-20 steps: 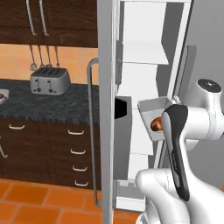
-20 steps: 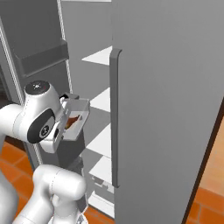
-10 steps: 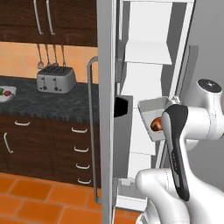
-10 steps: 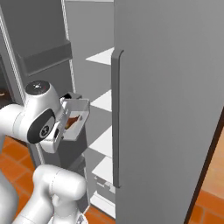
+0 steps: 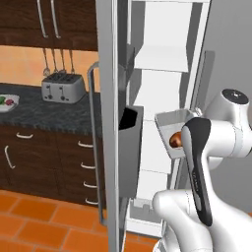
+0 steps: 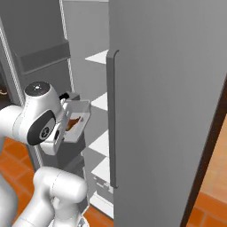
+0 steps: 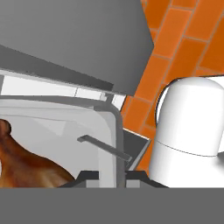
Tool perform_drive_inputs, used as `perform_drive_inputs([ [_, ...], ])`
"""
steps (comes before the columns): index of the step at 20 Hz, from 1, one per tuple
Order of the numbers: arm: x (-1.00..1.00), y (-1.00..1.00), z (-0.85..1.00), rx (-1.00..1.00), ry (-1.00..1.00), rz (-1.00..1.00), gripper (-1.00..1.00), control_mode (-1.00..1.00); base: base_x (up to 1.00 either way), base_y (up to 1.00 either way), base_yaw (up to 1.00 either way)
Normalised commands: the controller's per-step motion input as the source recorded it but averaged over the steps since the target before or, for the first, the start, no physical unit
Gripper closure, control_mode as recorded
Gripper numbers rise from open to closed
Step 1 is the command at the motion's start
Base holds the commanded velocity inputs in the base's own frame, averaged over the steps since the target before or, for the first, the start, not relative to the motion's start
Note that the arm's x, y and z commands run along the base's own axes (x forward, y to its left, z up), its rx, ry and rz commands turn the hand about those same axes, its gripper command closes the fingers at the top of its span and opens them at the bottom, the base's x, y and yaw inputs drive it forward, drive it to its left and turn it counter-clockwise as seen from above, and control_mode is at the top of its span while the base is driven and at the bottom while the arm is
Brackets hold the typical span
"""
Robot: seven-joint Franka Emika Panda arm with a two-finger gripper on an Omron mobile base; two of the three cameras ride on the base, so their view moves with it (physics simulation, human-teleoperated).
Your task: Take the meat container that has the chicken drumstick and place it on the second highest rack of the freezer. Then take the vegetable container that has the tomato and broccoli and place it on the highest rack of the freezer.
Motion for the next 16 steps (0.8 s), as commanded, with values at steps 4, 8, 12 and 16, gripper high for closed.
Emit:
perform_drive_inputs([
  [4, 0.00, 0.00, 0.00, 0.00, 0.00, 0.00, 1.00, 1.00, 0.01, -0.47, 0.07],
  [8, 0.00, 0.00, 0.00, 0.00, 0.00, 0.00, 1.00, 1.00, 0.25, -0.38, 0.10],
  [12, 0.00, 0.00, 0.00, 0.00, 0.00, 0.00, 1.00, 1.00, 0.51, 0.01, 0.02],
  [16, 0.00, 0.00, 0.00, 0.00, 0.00, 0.00, 1.00, 1.00, 0.38, 0.35, 0.00],
])
